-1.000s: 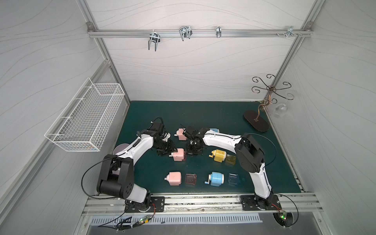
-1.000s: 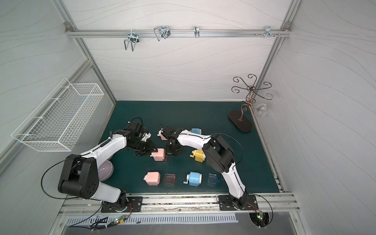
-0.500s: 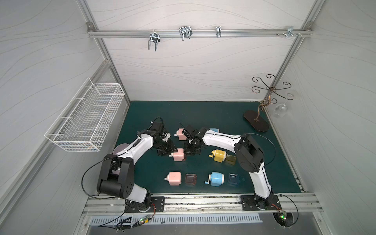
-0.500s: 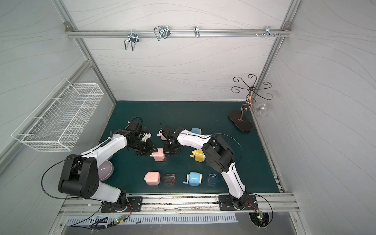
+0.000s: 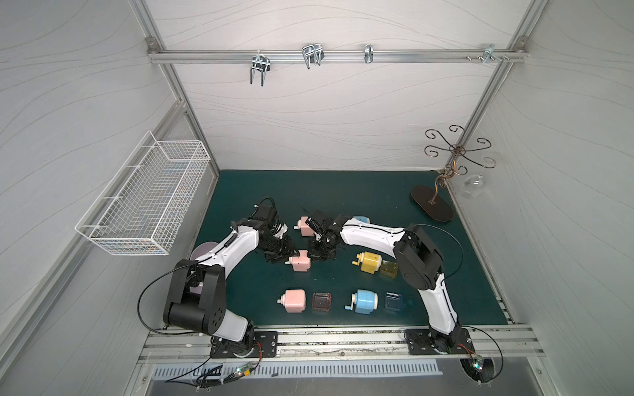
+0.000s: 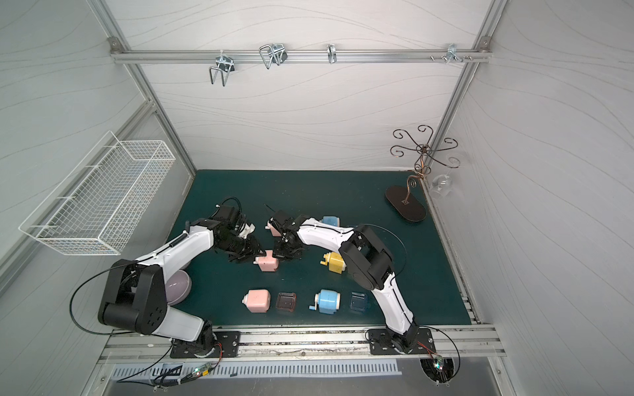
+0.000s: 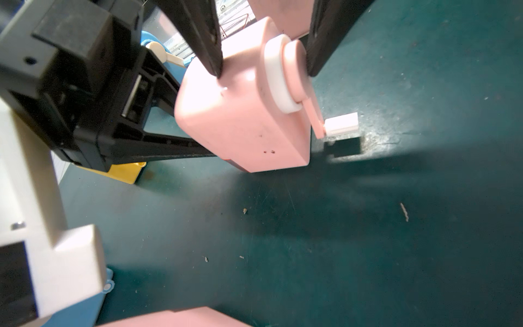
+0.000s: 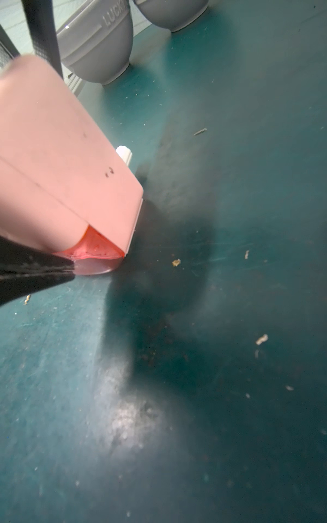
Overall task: Put the tray back into the pencil sharpener
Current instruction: Close the container of the pencil sharpener, then pick up the container from the center of the board.
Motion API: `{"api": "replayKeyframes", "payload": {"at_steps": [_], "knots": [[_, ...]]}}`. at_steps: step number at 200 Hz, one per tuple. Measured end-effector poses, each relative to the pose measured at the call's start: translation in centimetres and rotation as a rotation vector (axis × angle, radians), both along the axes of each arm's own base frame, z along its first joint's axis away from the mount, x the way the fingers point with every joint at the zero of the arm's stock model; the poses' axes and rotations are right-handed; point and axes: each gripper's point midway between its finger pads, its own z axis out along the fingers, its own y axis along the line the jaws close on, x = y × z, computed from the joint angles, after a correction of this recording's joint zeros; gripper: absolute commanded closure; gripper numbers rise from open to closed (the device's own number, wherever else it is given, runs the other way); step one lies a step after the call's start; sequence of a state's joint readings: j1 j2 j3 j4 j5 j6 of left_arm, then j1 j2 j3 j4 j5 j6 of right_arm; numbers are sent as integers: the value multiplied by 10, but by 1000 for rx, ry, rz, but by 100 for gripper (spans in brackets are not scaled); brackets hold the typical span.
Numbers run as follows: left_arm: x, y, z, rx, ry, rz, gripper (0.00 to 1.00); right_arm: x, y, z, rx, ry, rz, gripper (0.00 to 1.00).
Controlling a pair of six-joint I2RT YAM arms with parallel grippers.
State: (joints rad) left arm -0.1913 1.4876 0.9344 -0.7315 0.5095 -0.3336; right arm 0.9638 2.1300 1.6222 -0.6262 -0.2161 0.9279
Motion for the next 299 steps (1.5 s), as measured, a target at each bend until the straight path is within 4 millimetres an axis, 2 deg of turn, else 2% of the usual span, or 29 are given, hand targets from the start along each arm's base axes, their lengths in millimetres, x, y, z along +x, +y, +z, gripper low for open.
{"api": "replayKeyframes", "payload": {"at_steps": [65, 89, 105, 133, 161, 196, 213, 239, 267, 299], "knots": [[0, 0, 0, -1, -1, 0, 48, 0, -1, 0, -9, -3, -1, 100], [0, -1, 0, 0, -3, -3, 42, 3, -5, 1, -33, -29, -6, 96], [0, -2, 0, 5, -6, -9, 35, 5, -12, 9, -56, -56, -11, 93], [0, -3, 3, 1, -18, -12, 30, 8, -22, 33, -64, -113, -15, 90], [2, -2, 22, 2, -64, -11, 30, 10, -30, 62, -47, -170, -20, 89], [7, 6, 63, 35, -173, 4, 34, 4, -45, 86, -44, -214, -14, 88], [-3, 13, 73, 74, -185, 13, 35, -4, -53, 89, -54, -224, -3, 88], [-28, 23, 77, 126, -163, 26, 37, -25, -60, 89, -72, -234, 31, 88], [-57, 29, 75, 164, -138, 42, 37, -50, -63, 86, -90, -244, 79, 87], [-82, 32, 67, 191, -106, 57, 37, -78, -70, 77, -122, -248, 110, 84]]}}
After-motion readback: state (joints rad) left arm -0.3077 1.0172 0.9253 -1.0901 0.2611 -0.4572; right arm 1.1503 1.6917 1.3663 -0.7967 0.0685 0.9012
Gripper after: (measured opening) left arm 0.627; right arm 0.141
